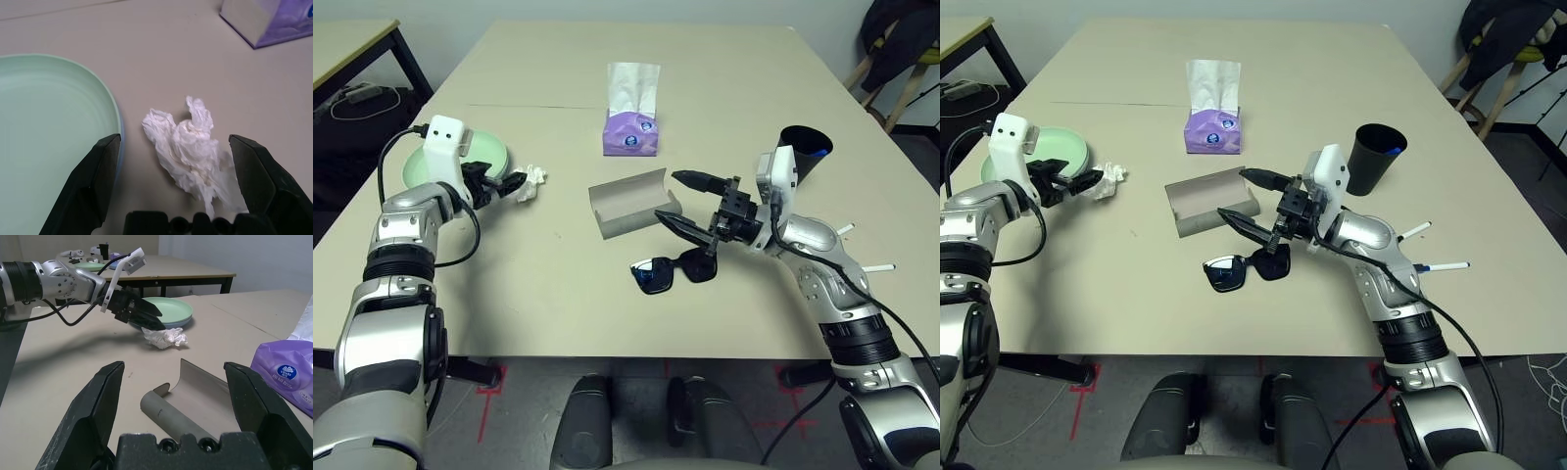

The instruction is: Organize and tidy the items on the table.

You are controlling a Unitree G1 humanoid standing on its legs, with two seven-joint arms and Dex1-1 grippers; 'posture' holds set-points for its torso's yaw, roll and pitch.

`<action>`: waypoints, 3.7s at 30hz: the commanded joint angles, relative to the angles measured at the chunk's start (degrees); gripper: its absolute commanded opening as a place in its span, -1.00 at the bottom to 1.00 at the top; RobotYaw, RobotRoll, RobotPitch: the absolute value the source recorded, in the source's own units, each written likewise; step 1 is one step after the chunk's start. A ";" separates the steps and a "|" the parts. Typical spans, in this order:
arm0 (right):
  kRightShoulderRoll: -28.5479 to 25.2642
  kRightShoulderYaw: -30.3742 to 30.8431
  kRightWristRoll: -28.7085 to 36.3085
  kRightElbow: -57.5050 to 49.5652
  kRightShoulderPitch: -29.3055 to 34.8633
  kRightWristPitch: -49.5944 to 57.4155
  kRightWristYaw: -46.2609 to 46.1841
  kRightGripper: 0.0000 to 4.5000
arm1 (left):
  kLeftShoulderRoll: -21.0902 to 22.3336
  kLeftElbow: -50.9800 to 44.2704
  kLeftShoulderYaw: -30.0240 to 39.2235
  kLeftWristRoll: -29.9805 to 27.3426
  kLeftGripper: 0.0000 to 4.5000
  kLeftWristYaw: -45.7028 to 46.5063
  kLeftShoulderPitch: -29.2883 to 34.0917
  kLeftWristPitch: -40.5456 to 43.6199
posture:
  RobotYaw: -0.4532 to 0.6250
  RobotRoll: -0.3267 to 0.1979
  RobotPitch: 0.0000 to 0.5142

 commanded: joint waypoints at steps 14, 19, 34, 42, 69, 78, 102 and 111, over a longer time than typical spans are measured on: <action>-0.53 -0.49 -1.21 0.15 -0.01 1.97 -2.43 1.00 | -0.45 -1.89 -1.65 1.49 0.02 -2.38 2.66 2.37 | 0.13 0.25 -0.58; -0.57 -0.11 -1.71 0.53 0.13 3.02 -3.14 1.00 | -0.40 -2.53 -1.65 1.33 -0.87 -2.87 2.96 2.90 | 0.13 0.25 -0.58; -0.20 0.02 -2.25 1.61 0.21 1.97 -2.65 1.00 | -1.18 -8.01 3.52 -3.84 -0.99 -1.91 2.46 7.05 | 0.15 0.25 -0.57; -0.06 0.10 -2.33 1.87 -0.33 1.93 -2.45 1.00 | -2.33 -2.94 12.60 -6.59 -0.99 15.91 -3.82 0.31 | 0.16 0.25 -0.58; 0.33 -0.07 -6.15 6.04 -2.53 1.24 -6.39 1.00 | -3.49 -6.92 9.20 -11.99 0.99 -3.99 -1.02 -4.35 | 0.19 0.25 -0.59; -3.40 1.90 -8.50 5.40 -6.14 8.08 -5.57 1.00 | -2.18 -28.86 3.94 -16.46 0.99 -20.21 14.82 -0.18 | 0.23 0.25 -0.46; -21.89 21.80 -18.49 -20.64 -17.08 33.24 6.53 1.00 | -1.42 -43.94 -6.23 -16.84 0.99 -39.05 29.59 -14.92 | 0.20 0.25 -0.24; -22.90 32.29 -20.29 -25.02 -27.94 46.70 12.05 1.00 | -1.00 -43.76 -7.32 -16.88 0.99 -41.47 30.11 -17.47 | 0.18 0.25 -0.27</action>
